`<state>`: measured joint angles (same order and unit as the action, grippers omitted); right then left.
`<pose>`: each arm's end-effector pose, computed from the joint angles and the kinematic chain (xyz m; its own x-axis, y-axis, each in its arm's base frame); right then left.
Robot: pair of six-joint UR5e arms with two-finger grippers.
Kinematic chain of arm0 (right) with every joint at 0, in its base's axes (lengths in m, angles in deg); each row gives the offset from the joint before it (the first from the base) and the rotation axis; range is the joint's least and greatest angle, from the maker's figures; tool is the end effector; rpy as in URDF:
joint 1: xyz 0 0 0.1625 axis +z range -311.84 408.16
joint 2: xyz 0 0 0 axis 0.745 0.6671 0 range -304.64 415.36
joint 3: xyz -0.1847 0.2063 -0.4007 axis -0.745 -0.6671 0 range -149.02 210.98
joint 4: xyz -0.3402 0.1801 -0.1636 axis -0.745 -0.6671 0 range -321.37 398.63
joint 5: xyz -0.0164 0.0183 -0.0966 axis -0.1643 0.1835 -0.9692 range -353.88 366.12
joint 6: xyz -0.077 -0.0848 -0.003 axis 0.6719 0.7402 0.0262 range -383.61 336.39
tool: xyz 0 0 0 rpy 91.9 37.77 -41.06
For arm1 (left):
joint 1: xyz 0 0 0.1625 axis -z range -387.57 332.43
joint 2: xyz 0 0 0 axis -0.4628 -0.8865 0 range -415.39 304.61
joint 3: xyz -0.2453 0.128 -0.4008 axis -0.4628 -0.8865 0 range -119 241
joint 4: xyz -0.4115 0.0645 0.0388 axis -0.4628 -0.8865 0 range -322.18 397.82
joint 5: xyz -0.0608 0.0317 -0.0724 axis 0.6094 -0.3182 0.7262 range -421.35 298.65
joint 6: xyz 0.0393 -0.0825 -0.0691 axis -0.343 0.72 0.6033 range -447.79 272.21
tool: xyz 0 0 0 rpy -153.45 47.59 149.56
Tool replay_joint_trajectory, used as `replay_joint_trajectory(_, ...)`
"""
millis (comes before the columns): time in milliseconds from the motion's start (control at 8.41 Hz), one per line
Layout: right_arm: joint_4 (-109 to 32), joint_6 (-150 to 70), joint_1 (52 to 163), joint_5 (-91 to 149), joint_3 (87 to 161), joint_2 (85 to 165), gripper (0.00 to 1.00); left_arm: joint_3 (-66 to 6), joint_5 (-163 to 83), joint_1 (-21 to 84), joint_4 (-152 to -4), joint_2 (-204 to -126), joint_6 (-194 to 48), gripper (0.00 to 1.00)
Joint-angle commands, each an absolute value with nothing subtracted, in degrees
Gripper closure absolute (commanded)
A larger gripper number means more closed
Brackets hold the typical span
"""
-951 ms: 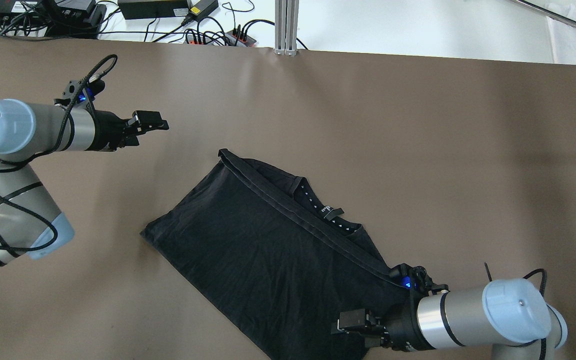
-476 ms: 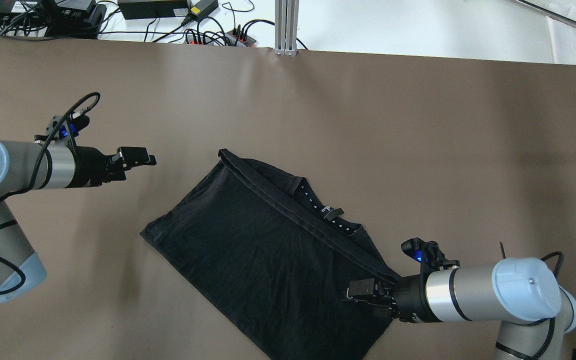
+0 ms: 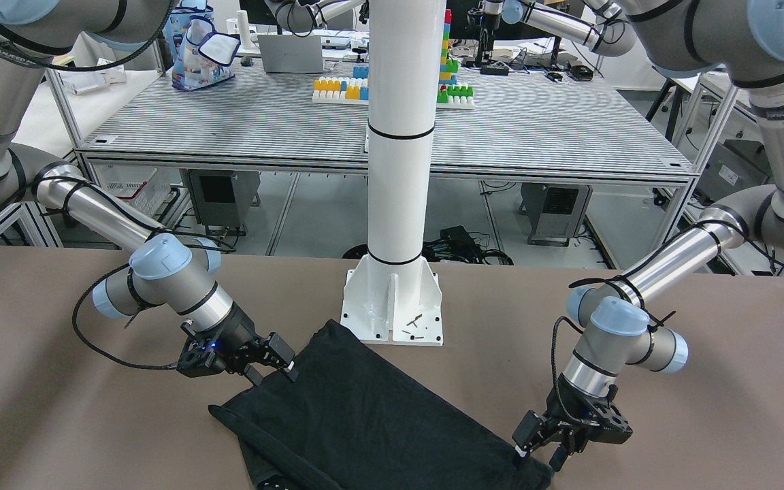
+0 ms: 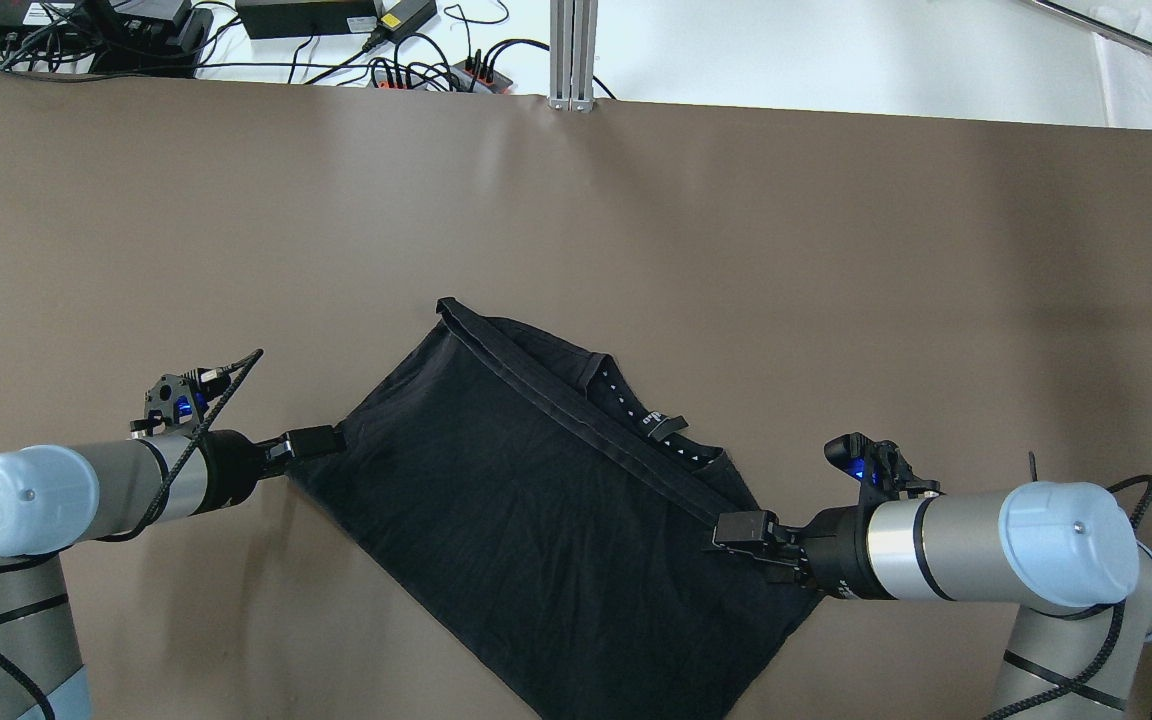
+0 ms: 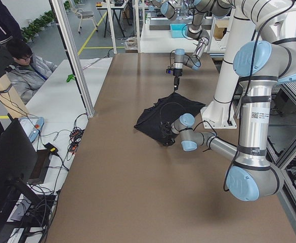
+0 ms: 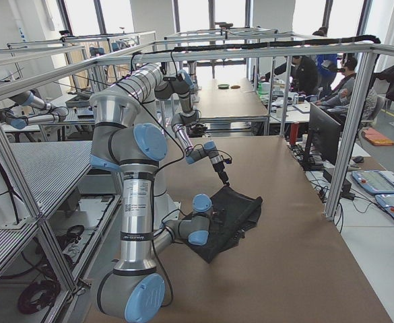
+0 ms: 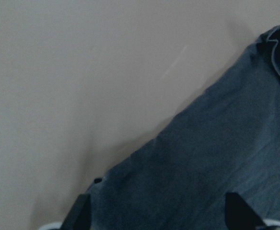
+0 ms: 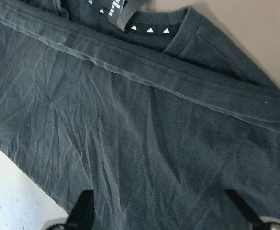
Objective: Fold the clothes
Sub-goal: 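Lower the left gripper onto the shirt's corner nearest it and grasp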
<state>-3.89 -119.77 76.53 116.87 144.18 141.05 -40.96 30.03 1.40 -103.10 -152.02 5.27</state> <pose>-0.4113 -0.3275 0.3966 0.2115 0.2283 0.9504 -0.1668 0.9665 -0.1950 0.4392 -0.3924 0.4665 0.2810 -0.2166 -0.9350 0.4802 0.8752 -0.0584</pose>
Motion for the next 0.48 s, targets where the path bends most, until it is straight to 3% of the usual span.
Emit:
replay_joint_trajectory(0, -3.91, -119.76, 76.46, 116.68, 144.18, 140.96, 0.06, -40.87, 30.14, 1.26, -104.03, -150.05, 4.67, 0.0)
replay_joint_trajectory(357, -3.99, -119.76, 76.46, 116.68, 144.18, 140.7, 0.06, -39.73, 29.97, 0.56, -104.13, -150.39, 4.67, 0.0)
